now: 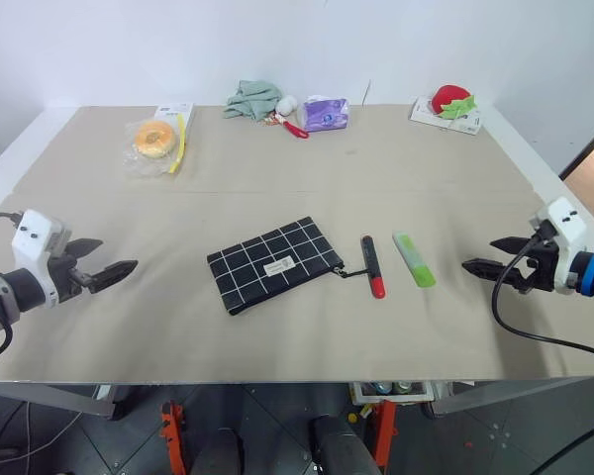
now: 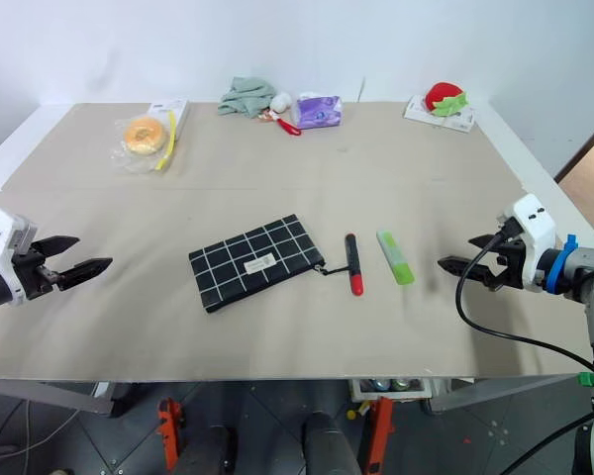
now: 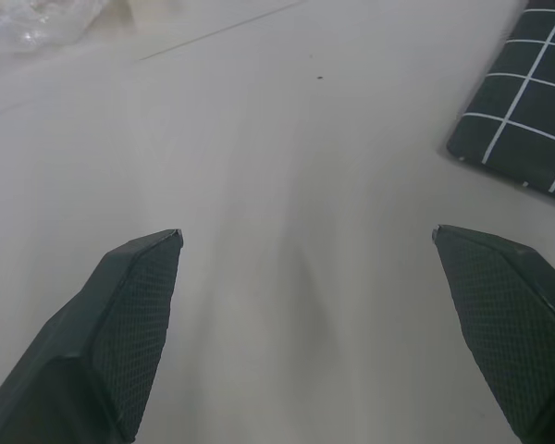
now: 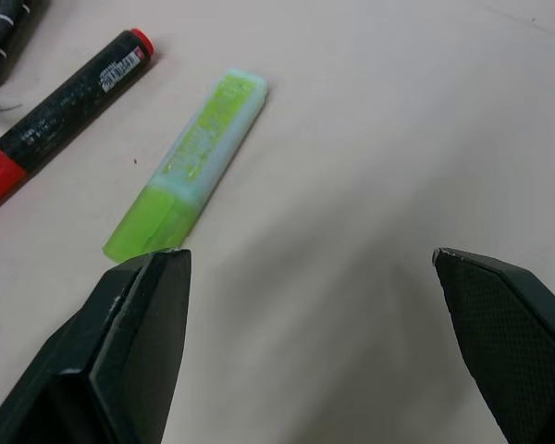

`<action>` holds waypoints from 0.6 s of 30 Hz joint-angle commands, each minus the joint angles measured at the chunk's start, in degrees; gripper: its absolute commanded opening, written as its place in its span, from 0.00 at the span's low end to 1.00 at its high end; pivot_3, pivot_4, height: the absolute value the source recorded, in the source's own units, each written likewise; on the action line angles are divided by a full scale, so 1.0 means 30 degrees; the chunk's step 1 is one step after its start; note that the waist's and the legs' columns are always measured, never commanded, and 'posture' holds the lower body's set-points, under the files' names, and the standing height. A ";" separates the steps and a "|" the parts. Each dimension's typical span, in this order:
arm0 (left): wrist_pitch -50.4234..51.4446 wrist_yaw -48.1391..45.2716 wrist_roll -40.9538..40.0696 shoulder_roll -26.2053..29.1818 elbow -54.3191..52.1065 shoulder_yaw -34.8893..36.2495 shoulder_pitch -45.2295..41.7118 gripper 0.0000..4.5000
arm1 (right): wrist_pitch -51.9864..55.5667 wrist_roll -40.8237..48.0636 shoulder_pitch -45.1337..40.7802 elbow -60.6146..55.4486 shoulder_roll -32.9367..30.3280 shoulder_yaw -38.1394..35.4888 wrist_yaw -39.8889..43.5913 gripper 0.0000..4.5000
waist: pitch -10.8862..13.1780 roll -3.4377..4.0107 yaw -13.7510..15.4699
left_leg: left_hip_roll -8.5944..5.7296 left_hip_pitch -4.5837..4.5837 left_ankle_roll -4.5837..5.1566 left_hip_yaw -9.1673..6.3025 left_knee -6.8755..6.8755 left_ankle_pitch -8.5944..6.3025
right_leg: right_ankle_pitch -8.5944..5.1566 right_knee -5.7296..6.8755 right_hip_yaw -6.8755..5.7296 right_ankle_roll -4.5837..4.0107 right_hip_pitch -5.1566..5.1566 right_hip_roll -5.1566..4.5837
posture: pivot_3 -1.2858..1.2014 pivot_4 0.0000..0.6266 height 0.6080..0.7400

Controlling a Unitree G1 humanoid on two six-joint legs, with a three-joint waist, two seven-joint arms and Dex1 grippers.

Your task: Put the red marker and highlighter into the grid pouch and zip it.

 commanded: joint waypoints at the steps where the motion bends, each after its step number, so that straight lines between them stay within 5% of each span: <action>1: -0.0069 0.0148 -0.0059 0.0055 -0.0374 0.0751 -0.0278 0.99 | -0.0238 0.0183 -0.0278 -0.0338 -0.0086 -0.0581 0.0047 1.00 | 0.0000 0.0000 0.0002 | 0.0000 -0.0001 0.0000 -0.0001 0.0000 0.0000 | 0.0000 0.0001 -0.0001 0.0000 0.0000 0.0000 | 0.52 0.24 0.99; 18: -0.0340 0.0258 0.0010 -0.0401 -0.0251 0.0458 -0.0751 0.99 | 0.0058 0.2221 -0.0366 -0.2095 0.1013 -0.1993 0.0099 1.00 | 0.0000 0.0000 -0.0007 | -0.0001 0.0000 0.0000 0.0000 0.0025 0.0000 | 0.0007 0.0015 0.0002 0.0007 0.0003 0.0000 | 0.52 0.24 0.99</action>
